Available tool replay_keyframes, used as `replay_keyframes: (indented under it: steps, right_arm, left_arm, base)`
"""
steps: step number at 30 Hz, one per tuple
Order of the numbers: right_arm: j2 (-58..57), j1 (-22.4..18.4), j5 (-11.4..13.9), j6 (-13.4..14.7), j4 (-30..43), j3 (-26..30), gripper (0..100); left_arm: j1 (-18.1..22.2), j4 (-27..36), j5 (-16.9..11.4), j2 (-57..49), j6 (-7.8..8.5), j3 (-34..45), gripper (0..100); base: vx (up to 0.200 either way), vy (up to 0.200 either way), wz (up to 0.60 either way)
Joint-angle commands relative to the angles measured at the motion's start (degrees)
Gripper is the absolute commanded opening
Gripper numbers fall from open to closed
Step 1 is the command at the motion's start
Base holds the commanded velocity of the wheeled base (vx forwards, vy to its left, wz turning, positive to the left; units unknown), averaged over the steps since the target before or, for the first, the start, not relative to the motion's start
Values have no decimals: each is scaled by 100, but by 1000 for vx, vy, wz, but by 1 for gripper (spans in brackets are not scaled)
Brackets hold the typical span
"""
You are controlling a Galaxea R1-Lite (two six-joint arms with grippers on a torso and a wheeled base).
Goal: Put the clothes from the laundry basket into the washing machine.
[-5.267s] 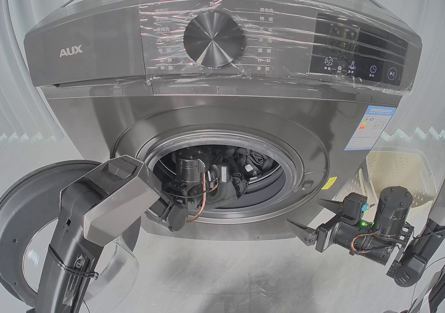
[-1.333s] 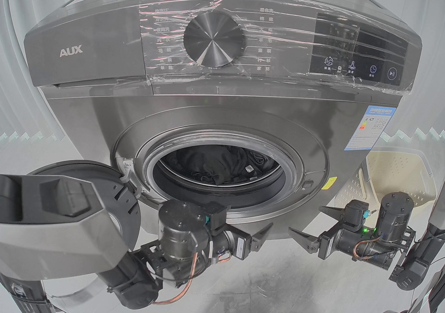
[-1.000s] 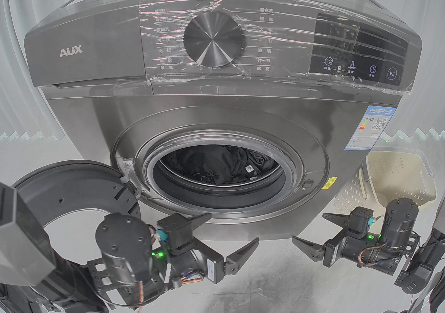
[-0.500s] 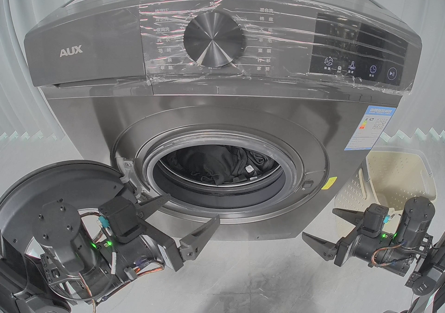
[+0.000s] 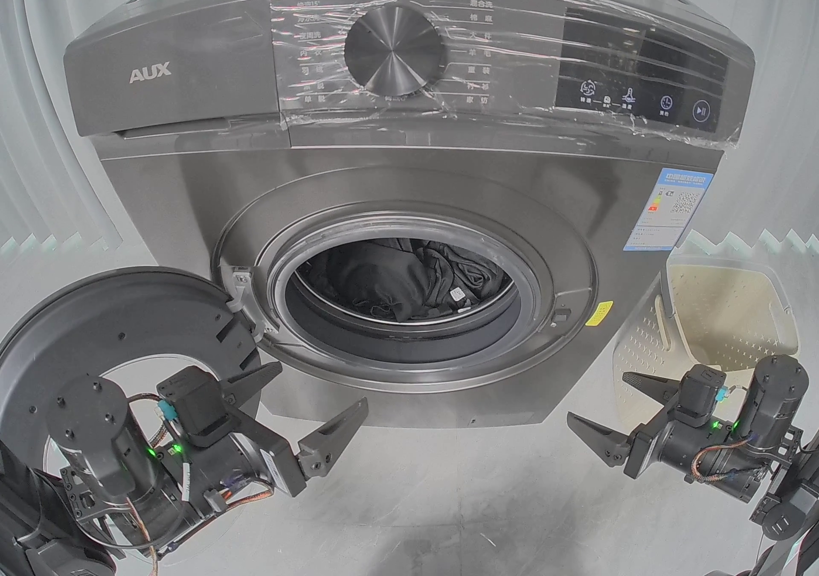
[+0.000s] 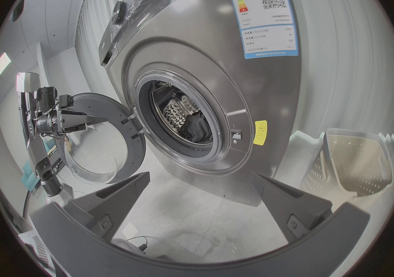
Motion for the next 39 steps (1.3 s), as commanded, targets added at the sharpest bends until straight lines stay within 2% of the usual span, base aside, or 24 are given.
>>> replay_keyframes:
  steps: [1, 4, 8, 12, 15, 17, 21, 23, 25, 28, 29, 32, 34, 38, 39]
  right_arm:
    - [-72, -30, -3, 10, 36, 101, 100]
    - [-256, -30, -64, 1, 80, 101, 100]
    - [-564, 14, -231, 1, 107, 101, 100]
    - [-889, -30, -258, -17, 212, 101, 100]
    - [-1109, -118, -249, 1, 722, 101, 100]
    - [-1478, -276, -187, 1, 1346, 101, 100]
    - [-1838, -460, -170, 45, 1926, 101, 100]
    - [-2014, -566, -179, 54, 2155, 101, 100]
    - [-2269, -592, -187, 45, 2348, 101, 100]
    - [-2910, -592, -223, 36, 2866, 101, 100]
    - [-3042, -583, -231, 27, 2990, 101, 100]
    - [-4273, -610, -231, -17, 4211, 101, 100]
    - [-5029, -706, -240, -43, 4879, 101, 100]
    - [-6092, -1243, -258, -78, 5591, 84, 100]
    - [-6092, -1243, -258, -78, 5591, 84, 100]
  left_arm:
    - [72, -79, -1, -106, -6, 141, 100]
    - [81, -220, 16, -247, 56, 255, 100]
    - [72, -264, 16, -625, 47, 413, 100]
    - [90, -264, 16, -774, 38, 571, 100]
    - [239, -255, 25, -721, 21, 642, 100]
    - [371, -255, 7, -625, 30, 721, 100]
    - [397, -264, 7, -633, 3, 756, 100]
    - [415, -264, 16, -695, 56, 835, 100]
    - [415, -272, 69, -765, 65, 879, 100]
    - [415, -44, 412, -1205, 3, 879, 100]
    - [424, 0, 447, -1293, 3, 879, 100]
    - [450, 756, 473, -2303, 21, 879, 100]
    - [441, 1477, 447, -3086, 56, 879, 100]
    - [555, 2857, 508, -4211, 293, 870, 100]
    - [555, 2857, 508, -4211, 293, 870, 100]
  base:
    - [-200, 0, 0]
    - [-200, 0, 0]
    - [-200, 0, 0]
    - [0, 0, 0]
    - [-67, 0, 0]
    - [-200, 0, 0]
    - [-200, 0, 0]
    - [-200, 0, 0]
    - [-200, 0, 0]
    - [-200, 0, 0]
    - [-200, 0, 0]
    - [-200, 0, 0]
    - [0, 0, 0]
    - [0, 0, 0]
    - [0, 0, 0]
